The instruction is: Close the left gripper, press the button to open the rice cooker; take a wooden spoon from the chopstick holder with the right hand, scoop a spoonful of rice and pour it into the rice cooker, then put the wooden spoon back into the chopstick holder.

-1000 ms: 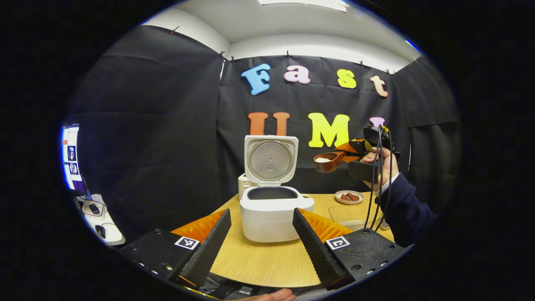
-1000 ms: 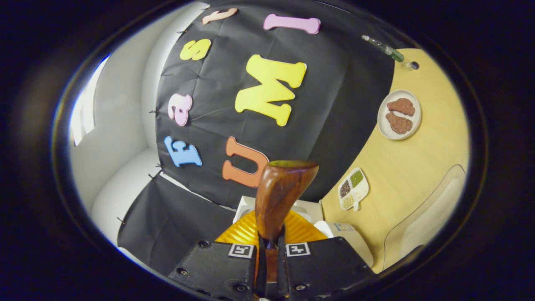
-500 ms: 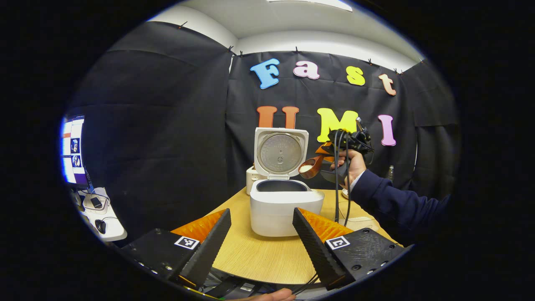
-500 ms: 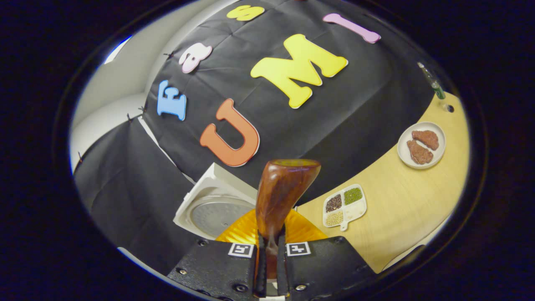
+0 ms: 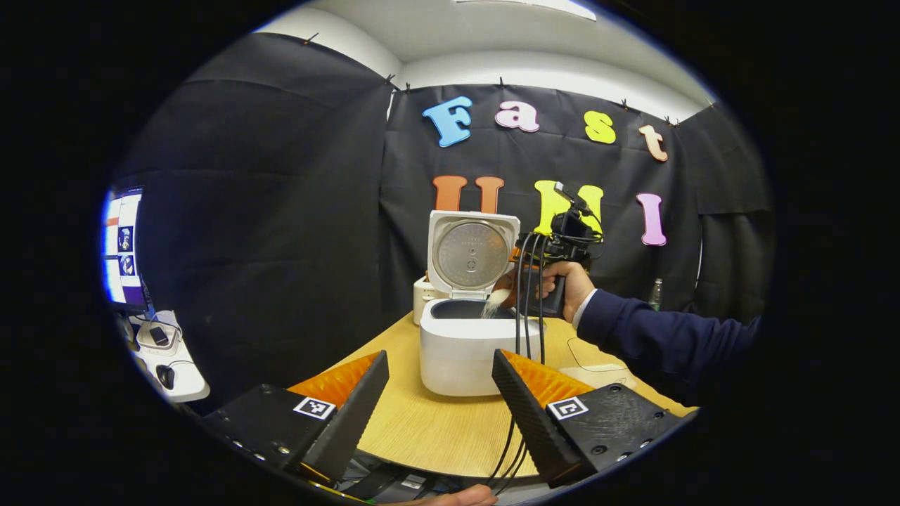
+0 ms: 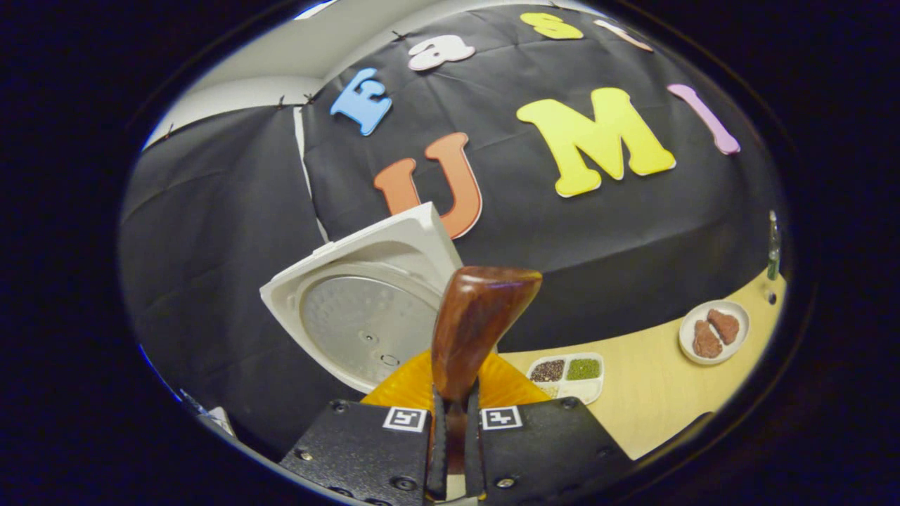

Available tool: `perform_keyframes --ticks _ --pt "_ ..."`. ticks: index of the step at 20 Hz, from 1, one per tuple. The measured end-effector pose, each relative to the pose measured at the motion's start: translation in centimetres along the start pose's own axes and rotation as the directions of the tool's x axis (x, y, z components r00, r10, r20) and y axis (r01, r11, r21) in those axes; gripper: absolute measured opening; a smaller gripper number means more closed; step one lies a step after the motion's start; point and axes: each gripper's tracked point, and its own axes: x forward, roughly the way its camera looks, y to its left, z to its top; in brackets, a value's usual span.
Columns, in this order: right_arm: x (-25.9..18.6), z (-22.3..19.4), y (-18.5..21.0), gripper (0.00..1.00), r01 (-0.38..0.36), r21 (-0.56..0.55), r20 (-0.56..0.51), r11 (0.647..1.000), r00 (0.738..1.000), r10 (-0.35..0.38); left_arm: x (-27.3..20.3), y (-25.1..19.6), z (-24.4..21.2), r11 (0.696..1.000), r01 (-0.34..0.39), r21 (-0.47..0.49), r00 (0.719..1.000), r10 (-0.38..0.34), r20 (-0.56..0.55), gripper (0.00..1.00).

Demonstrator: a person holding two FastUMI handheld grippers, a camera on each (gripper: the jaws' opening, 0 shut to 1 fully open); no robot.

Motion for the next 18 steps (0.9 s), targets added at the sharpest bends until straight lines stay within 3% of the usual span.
perform_keyframes --ticks 4,7,12,15,18 --pt "-0.4 0.3 2.2 0.15 -0.028 -0.139 0.015 0.990 0.999 0.030 -0.1 0.2 -0.3 1.000 -0.005 0.003 1.000 0.005 -0.005 0.94" --pt "-0.5 0.3 3.8 0.15 -0.049 -0.265 0.021 0.963 0.998 0.057 -0.1 0.0 -0.2 1.000 0.000 -0.001 1.000 0.000 -0.003 0.94" --pt "-1.1 -0.6 6.4 0.15 -0.053 -0.525 0.046 0.849 0.995 0.090 0.1 -0.1 -0.2 1.000 0.000 0.013 1.000 0.000 -0.004 0.94" --pt "-1.6 -1.6 7.2 0.15 -0.056 -0.592 0.039 0.804 0.994 0.098 -0.2 0.2 -0.1 1.000 -0.016 0.017 1.000 0.016 -0.005 0.94" --pt "-1.8 -1.4 6.9 0.15 -0.050 -0.583 0.043 0.811 0.995 0.092 -0.4 0.2 0.1 1.000 -0.017 0.010 1.000 0.017 -0.003 0.94"
